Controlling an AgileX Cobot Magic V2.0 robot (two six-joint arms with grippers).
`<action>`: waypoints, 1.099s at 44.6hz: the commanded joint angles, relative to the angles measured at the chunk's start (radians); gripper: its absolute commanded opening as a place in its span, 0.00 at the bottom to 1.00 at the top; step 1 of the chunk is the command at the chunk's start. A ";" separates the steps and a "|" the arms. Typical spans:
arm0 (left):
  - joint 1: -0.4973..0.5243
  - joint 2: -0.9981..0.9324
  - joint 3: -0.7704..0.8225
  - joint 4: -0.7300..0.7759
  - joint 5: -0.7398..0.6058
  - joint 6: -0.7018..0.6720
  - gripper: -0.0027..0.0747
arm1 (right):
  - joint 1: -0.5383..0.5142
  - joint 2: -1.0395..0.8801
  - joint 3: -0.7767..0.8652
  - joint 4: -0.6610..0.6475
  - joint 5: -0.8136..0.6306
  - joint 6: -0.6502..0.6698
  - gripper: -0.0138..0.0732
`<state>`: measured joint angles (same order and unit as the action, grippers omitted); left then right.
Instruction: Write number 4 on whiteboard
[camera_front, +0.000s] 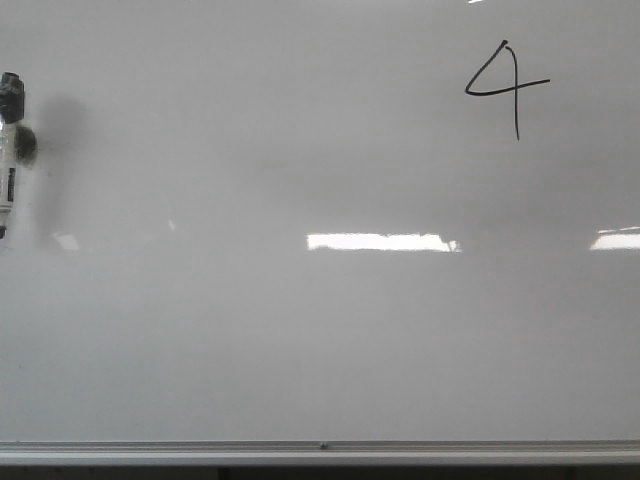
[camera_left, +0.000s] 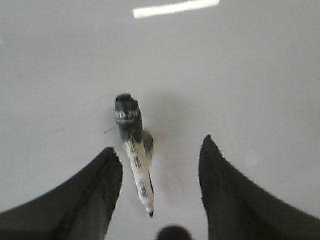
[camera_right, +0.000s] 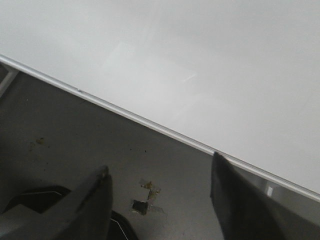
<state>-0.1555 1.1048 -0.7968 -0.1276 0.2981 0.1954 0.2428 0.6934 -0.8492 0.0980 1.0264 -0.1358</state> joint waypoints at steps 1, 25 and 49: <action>-0.005 -0.084 -0.071 -0.003 0.152 0.001 0.50 | -0.006 -0.045 -0.035 -0.027 -0.031 0.062 0.69; -0.005 -0.508 -0.064 0.021 0.570 -0.019 0.50 | -0.006 -0.355 0.030 -0.171 0.135 0.220 0.69; -0.005 -0.573 0.026 -0.051 0.420 -0.035 0.01 | -0.006 -0.385 0.089 -0.171 0.099 0.177 0.09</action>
<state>-0.1555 0.5278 -0.7451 -0.1579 0.8058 0.1703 0.2421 0.2942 -0.7400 -0.0531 1.1996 0.0544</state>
